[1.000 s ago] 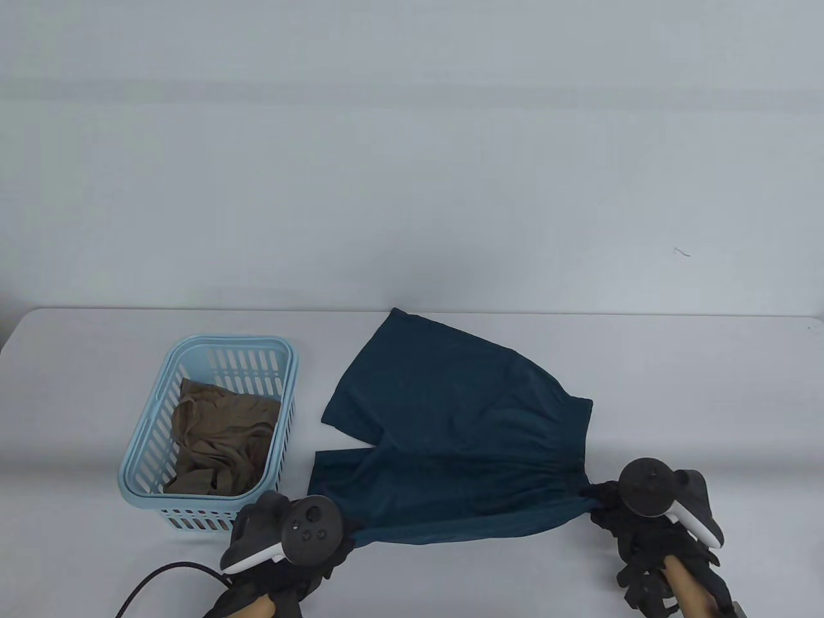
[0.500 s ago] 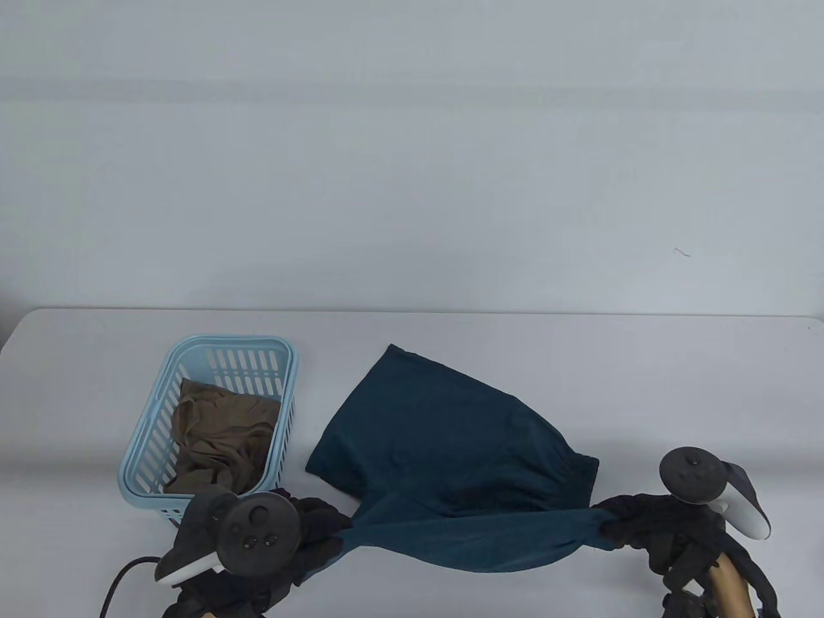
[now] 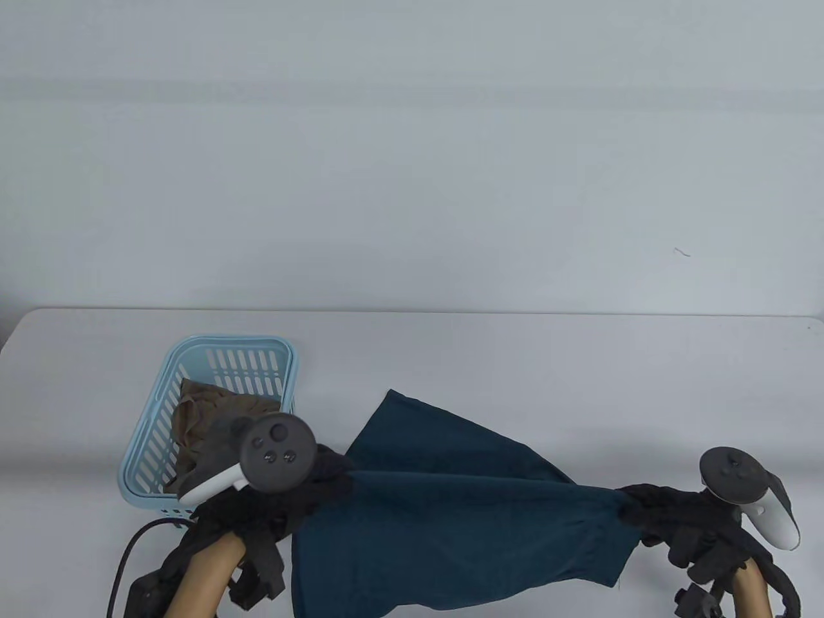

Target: Roll shorts into tight roll

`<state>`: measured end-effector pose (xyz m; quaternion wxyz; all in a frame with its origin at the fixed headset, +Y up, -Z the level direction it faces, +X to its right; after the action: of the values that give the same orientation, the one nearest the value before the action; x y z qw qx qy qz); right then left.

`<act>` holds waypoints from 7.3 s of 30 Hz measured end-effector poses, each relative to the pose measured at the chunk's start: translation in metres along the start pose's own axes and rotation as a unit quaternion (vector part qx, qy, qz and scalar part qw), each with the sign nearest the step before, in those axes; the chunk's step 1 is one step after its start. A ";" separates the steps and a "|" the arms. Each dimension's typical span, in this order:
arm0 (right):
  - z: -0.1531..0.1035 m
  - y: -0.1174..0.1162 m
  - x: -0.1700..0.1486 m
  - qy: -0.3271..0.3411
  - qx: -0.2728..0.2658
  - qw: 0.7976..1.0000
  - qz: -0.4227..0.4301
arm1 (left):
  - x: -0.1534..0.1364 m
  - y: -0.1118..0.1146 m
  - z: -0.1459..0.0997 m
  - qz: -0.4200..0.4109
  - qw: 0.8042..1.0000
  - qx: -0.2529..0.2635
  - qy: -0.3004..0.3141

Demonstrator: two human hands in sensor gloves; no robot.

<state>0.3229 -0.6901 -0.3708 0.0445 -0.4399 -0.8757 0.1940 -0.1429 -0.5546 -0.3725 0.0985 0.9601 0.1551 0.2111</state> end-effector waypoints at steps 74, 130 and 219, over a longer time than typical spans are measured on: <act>0.070 -0.123 -0.014 -0.085 -0.010 0.913 -0.398 | 0.016 0.244 0.108 0.087 0.980 -0.164 -0.078; 0.121 -0.199 0.034 -0.067 0.123 0.969 -0.205 | -0.011 0.233 0.280 0.261 0.918 -0.216 -0.206; 0.072 -0.204 0.054 0.037 -0.069 0.909 -0.410 | 0.056 0.240 0.078 0.253 0.966 -0.023 0.050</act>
<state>0.1186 -0.7784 -0.3646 0.1225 -0.0513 -0.9878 0.0816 0.0012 -0.7692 -0.3602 0.0563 0.9536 -0.0930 0.2808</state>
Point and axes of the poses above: the tracker on the back of each hand, its own x axis roughly to the thumb side, its own z axis roughly from the wrist to the fingertips, y = z × x, the point moved 4 cm from there along z, roughly from the wrist to the fingertips, and after that the axes turned 4 degrees about -y, right-handed, at the moved point
